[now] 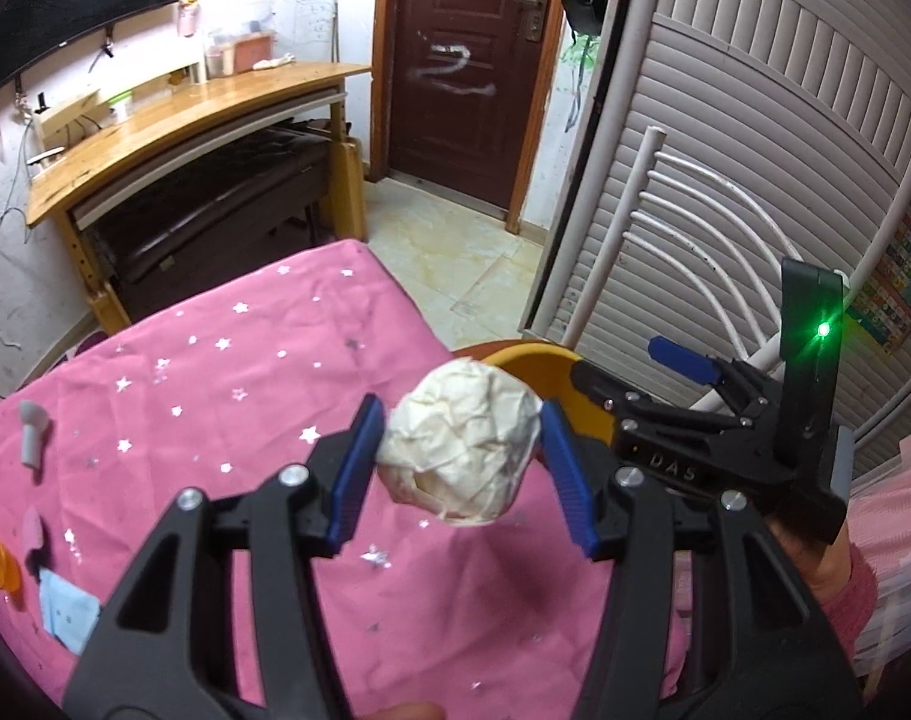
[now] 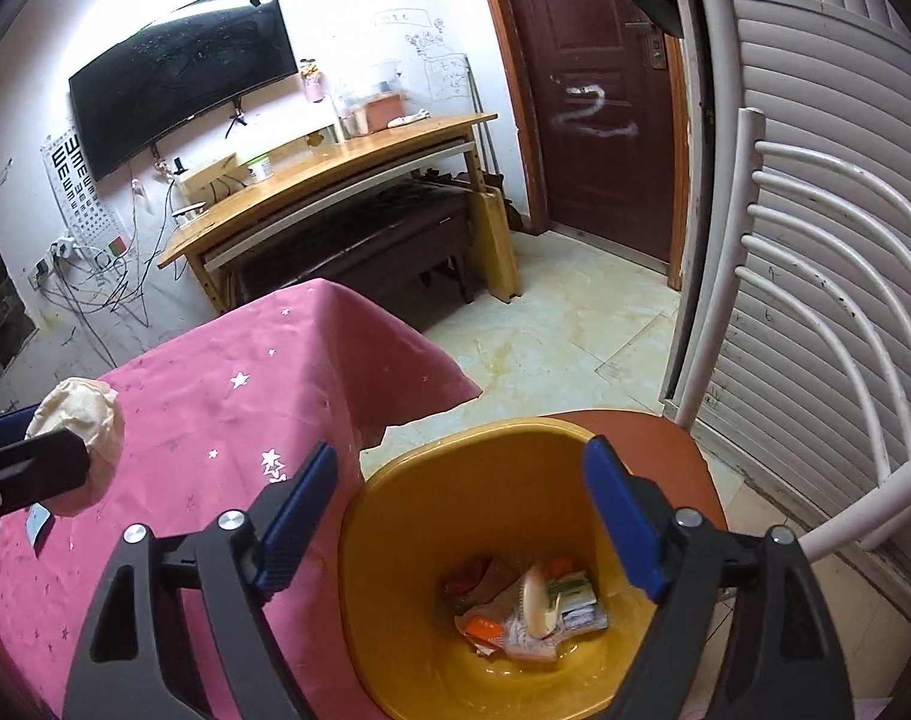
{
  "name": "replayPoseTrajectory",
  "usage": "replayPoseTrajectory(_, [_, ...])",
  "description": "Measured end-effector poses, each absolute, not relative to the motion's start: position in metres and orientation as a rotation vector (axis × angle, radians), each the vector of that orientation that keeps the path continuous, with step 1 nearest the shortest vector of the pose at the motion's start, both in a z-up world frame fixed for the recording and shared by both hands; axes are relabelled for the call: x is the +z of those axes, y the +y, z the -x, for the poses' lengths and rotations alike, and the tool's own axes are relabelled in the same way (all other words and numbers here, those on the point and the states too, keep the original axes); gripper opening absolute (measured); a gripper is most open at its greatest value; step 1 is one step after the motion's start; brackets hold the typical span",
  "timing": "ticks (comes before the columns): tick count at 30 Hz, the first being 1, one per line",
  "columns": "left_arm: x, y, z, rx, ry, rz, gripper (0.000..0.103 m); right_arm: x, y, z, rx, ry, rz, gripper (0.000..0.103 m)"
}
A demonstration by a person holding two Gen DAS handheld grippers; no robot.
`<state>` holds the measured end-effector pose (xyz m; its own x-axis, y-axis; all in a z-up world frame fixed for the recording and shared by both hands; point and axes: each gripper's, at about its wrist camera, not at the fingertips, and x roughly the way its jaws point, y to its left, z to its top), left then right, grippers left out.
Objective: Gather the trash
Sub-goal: 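Open both tools to drop the paper and brush into the bin, then move both tools back over the table toward the blue wipe and orange cup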
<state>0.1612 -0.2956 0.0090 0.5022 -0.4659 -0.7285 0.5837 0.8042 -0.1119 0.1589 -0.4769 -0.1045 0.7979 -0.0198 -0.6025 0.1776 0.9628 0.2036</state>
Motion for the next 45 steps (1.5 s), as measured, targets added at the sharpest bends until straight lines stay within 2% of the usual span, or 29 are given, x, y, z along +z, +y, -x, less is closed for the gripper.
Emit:
replayPoseTrajectory(13, [-0.004, -0.353, -0.188, -0.714, 0.938, -0.099, 0.054, -0.099, -0.549, -0.129, -0.302, 0.540, -0.410, 0.078])
replayPoseTrajectory(16, [-0.006, -0.364, -0.186, -0.717, 0.934, -0.109, 0.076, -0.099, -0.551, -0.128, -0.295, 0.534, -0.417, 0.078])
replayPoseTrajectory(24, [-0.002, -0.364, -0.178, -0.704, 0.909, -0.127, 0.077, -0.097, -0.542, -0.131, -0.276, 0.538, -0.399, 0.078])
replayPoseTrajectory(45, [0.024, -0.271, -0.160, -0.572, 0.821, -0.086, 0.082, -0.079, -0.476, -0.143, -0.127, 0.539, -0.274, 0.078])
